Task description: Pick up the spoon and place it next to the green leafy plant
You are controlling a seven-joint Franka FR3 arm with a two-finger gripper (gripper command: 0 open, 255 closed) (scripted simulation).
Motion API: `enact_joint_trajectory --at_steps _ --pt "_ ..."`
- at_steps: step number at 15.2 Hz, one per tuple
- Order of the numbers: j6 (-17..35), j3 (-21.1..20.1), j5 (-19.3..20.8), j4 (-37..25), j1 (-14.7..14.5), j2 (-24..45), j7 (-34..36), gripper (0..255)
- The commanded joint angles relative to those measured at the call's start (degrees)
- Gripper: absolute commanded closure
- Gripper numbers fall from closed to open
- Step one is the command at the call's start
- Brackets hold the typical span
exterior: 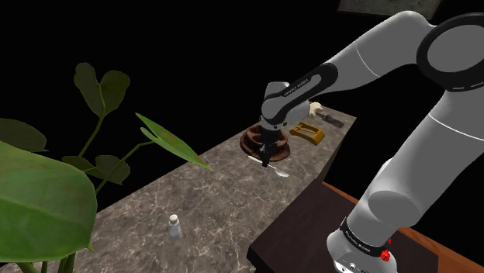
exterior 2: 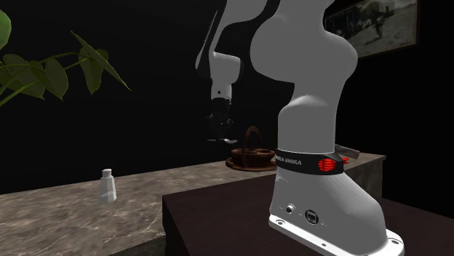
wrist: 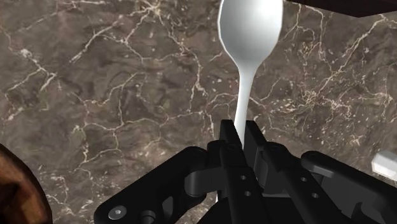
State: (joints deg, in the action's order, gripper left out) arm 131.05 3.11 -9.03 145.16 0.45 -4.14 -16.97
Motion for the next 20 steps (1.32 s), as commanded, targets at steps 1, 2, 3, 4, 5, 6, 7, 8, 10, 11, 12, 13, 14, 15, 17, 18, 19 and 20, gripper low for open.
enact_joint_trajectory --at_steps 1,2,3,4,5,6,7,8,10,11,12,13,14,15,17,18,19,20 --pt "-1.8 0.0 0.3 -0.4 0.0 -1.4 0.5 255" --pt "-2.7 0.0 0.5 -0.6 0.1 -2.0 0.6 255" --pt "-3.5 0.0 0.6 -0.9 0.1 -2.6 0.8 255" --pt "-4.3 0.0 0.8 -1.1 0.1 -3.2 1.0 255" --pt "-5.2 0.0 0.9 -1.4 0.1 -3.8 1.1 255" --pt "-6.0 0.0 1.0 -1.7 0.2 -4.4 1.3 255" --pt "-6.9 0.0 1.2 -2.0 0.2 -5.0 1.4 255" --pt "-7.7 0.0 1.3 -2.3 0.2 -5.5 1.6 255" --pt "-9.4 0.0 1.5 -2.9 0.3 -6.5 1.8 255" --pt "-10.2 0.0 1.6 -3.3 0.3 -7.0 2.0 255" --pt "-11.1 0.0 1.7 -3.7 0.3 -7.5 2.1 255" --pt "-11.9 0.0 1.8 -4.0 0.3 -8.0 2.2 255" --pt "-12.7 -0.1 1.9 -4.4 0.4 -8.5 2.4 255" --pt "-13.6 -0.1 1.9 -4.8 0.4 -8.9 2.5 255" --pt "-15.2 -0.1 2.1 -5.7 0.4 -9.7 2.7 255" --pt "-16.1 -0.1 2.2 -6.1 0.4 -10.1 2.9 255" --pt "-16.9 -0.1 2.2 -6.5 0.4 -10.5 3.0 255" --pt "-17.7 -0.1 2.3 -7.0 0.5 -10.9 3.1 255"
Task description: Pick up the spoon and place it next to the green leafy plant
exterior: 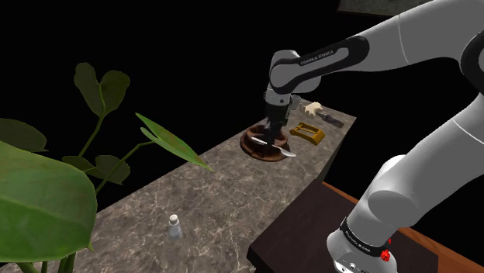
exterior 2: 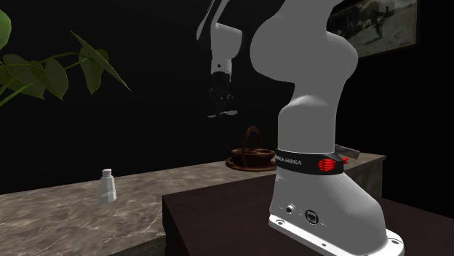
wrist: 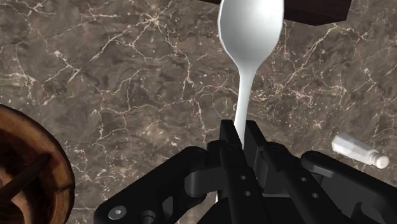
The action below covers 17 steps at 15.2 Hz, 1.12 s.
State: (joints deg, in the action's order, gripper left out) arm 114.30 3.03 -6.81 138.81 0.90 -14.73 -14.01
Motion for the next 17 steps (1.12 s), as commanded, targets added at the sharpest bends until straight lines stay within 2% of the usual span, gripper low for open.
enact_joint_trajectory --at_steps 1,17 --pt "-1.8 0.0 0.1 -1.1 0.0 -0.6 0.2 255" --pt "-14.5 0.0 0.7 -10.2 0.1 -4.3 1.8 255"
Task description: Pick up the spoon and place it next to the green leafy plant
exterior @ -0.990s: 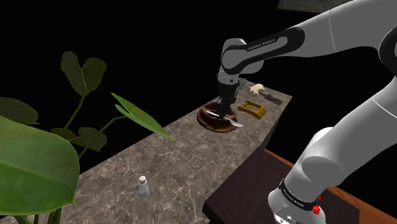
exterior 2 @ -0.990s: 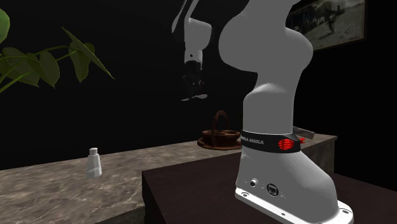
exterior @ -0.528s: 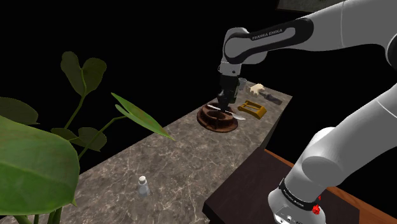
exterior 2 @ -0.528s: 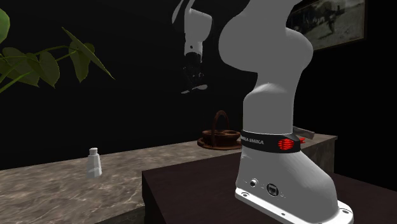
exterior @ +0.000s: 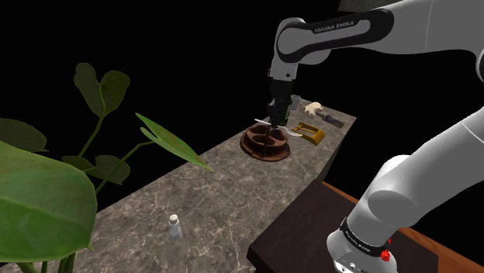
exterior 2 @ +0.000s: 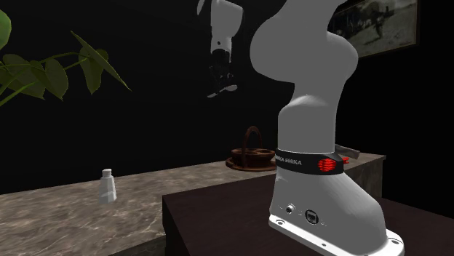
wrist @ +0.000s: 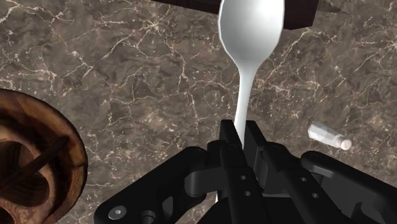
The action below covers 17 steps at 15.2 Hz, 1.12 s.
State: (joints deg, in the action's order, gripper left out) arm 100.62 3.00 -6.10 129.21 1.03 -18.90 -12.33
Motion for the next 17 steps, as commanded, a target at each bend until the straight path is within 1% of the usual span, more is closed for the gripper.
enact_joint_trajectory --at_steps 1,17 --pt "-1.6 0.0 0.1 -1.3 0.0 -0.3 0.2 255" --pt "-13.9 0.1 0.2 -13.5 0.0 -0.4 1.4 255"
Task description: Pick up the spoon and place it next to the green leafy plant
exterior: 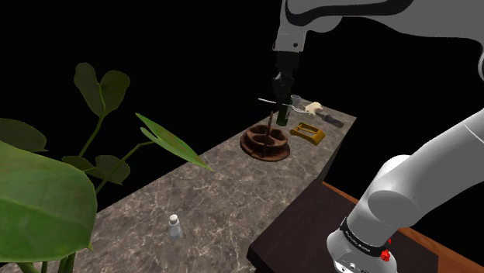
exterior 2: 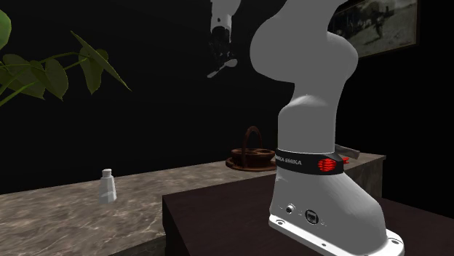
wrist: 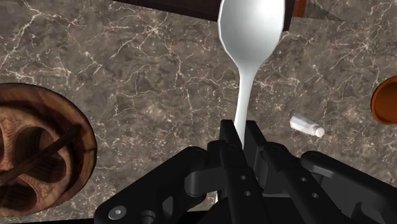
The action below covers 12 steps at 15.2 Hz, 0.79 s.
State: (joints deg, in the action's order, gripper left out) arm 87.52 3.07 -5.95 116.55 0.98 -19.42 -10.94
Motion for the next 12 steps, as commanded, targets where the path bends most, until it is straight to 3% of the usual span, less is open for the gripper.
enact_joint_trajectory --at_steps 1,12 --pt "-1.5 0.1 0.0 -1.7 0.0 0.2 0.1 255" --pt "-10.0 0.2 -0.2 -12.1 -0.1 2.1 0.9 255"
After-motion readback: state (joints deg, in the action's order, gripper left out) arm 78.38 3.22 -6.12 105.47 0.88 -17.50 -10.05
